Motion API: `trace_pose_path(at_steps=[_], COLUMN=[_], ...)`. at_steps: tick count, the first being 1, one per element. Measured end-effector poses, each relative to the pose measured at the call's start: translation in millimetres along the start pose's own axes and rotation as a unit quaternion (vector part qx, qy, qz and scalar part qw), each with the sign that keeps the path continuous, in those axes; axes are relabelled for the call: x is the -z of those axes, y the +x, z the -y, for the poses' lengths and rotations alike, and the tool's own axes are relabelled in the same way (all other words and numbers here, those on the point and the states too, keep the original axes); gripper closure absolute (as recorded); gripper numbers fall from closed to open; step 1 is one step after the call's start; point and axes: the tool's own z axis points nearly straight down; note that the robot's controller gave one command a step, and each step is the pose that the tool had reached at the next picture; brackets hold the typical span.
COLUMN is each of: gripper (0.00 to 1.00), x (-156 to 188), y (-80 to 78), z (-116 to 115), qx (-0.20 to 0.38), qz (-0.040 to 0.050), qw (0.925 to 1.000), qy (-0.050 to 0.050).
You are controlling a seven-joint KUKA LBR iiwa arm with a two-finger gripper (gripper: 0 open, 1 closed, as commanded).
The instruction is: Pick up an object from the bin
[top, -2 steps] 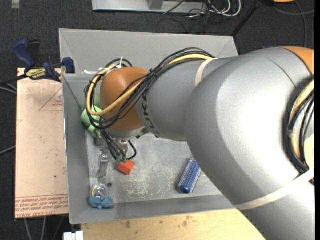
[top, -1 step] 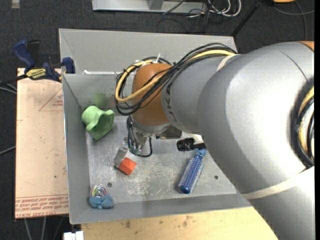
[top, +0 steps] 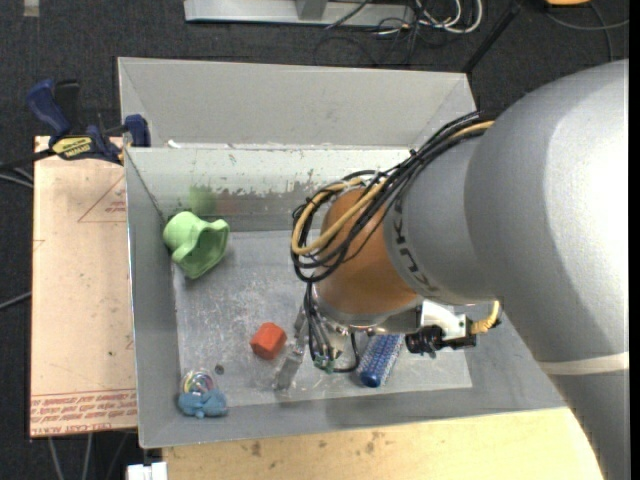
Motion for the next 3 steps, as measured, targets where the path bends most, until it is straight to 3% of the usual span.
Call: trace_pose_path(at_steps=[1, 2, 3], gripper=[0.00, 0.00, 0.00], x=[-6.3, -5.4, -2.6], y=[24.5, -26.8, 25.4], z=[-36.8, -1.8, -63.1], qx=[-0.021, 0.073, 0.105], qz=[0.0017, 0.0044, 0.0023], qw=[0.9998, 0.9973, 0.9945], qy=[-0.003, -0.003, -0.005])
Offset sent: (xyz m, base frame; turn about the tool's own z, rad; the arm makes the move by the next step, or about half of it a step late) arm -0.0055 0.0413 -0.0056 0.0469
